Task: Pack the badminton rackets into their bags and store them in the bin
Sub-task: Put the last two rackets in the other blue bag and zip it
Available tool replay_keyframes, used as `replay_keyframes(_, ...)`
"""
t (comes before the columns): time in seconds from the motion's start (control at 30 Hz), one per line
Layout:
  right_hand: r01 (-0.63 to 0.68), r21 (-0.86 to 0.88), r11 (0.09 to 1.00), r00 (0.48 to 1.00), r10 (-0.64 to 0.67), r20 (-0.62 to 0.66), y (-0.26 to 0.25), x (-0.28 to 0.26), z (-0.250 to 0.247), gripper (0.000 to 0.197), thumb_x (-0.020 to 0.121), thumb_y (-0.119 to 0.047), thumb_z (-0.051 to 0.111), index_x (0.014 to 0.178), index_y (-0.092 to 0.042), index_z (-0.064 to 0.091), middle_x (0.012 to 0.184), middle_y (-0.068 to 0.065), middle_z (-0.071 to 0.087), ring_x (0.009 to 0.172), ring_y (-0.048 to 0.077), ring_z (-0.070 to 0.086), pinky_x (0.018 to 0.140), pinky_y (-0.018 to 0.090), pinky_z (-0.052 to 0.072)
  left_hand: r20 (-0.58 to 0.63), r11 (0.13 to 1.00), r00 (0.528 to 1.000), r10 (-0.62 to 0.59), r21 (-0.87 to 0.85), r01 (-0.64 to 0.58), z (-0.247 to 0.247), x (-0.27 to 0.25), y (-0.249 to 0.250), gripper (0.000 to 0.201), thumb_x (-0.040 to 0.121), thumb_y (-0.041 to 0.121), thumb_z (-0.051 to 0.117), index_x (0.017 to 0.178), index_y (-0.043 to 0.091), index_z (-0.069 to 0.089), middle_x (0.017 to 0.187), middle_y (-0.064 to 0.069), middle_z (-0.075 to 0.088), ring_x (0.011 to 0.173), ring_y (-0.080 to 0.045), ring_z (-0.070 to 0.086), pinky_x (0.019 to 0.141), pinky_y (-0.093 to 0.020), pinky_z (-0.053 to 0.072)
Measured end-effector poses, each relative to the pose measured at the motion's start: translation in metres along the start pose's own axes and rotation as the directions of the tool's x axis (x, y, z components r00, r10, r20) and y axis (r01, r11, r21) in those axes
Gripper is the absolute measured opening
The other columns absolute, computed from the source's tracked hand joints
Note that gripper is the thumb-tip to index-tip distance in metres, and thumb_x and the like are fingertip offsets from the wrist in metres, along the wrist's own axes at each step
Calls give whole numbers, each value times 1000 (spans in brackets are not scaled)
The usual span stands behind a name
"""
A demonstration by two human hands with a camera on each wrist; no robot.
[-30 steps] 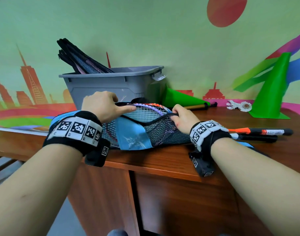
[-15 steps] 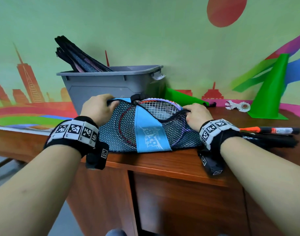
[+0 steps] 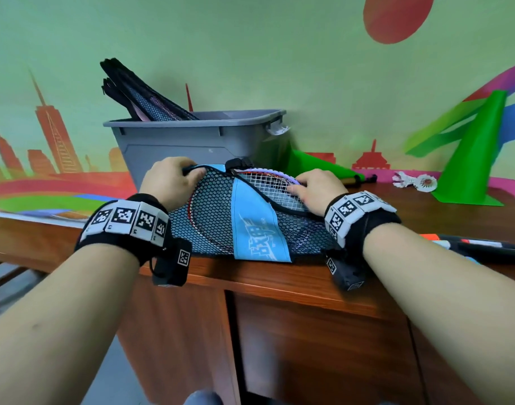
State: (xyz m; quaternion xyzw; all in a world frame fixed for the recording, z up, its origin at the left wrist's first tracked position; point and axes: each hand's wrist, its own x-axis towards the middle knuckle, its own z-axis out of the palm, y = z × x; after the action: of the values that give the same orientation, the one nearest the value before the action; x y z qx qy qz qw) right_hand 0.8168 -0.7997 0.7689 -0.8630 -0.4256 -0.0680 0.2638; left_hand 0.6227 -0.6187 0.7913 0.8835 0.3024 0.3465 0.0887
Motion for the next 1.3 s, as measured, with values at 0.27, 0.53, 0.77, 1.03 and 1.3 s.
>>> replay_keyframes(0.27, 91, 139, 986, 996, -86, -38, 0, 2, -9, 34, 92, -33, 56, 66, -12, 62, 52, 1, 39, 54, 19, 36, 51, 29, 22, -32, 998, 999, 9, -56, -11, -11, 4, -6, 30, 94, 39, 52, 101, 13, 66, 101, -10, 68, 95, -32, 60, 84, -40, 50)
replay_keyframes(0.53, 70, 209, 976, 991, -92, 98, 12, 1, -8, 27, 94, -23, 53, 83, -2, 66, 57, 4, 46, 50, 23, 55, 56, 28, 42, 63, 996, 996, 57, -74, -52, -1, 3, 2, 28, 94, 37, 52, 93, 15, 69, 89, -5, 67, 87, -27, 59, 74, -33, 47)
replay_keyframes(0.77, 58, 59, 997, 997, -61, 53, -1, -2, 3, 25, 96, -24, 47, 93, -8, 66, 77, 8, 59, 73, 28, 55, 59, 30, 36, 155, 992, 986, 56, -121, -37, -2, -1, 4, 32, 96, 33, 49, 99, 7, 67, 91, -10, 66, 85, -27, 58, 70, -29, 40)
replay_keyframes(1.03, 119, 147, 982, 992, -111, -65, -2, -18, 11, 31, 98, -27, 43, 88, -9, 65, 80, 10, 63, 79, 30, 56, 63, 32, 38, 231, 999, 972, 46, -15, -44, -11, -5, 15, 23, 84, 37, 67, 83, 14, 66, 69, 0, 59, 66, -21, 51, 56, -28, 34)
replay_keyframes(1.3, 126, 221, 967, 992, -129, 1, -27, -31, 26, 51, 85, -38, 61, 129, -15, 53, 129, 5, 58, 119, 25, 54, 99, 32, 43, 240, 994, 964, 111, -14, -111, -2, -3, 47, 18, 84, 34, 67, 86, 16, 70, 74, -5, 64, 72, -24, 56, 64, -32, 42)
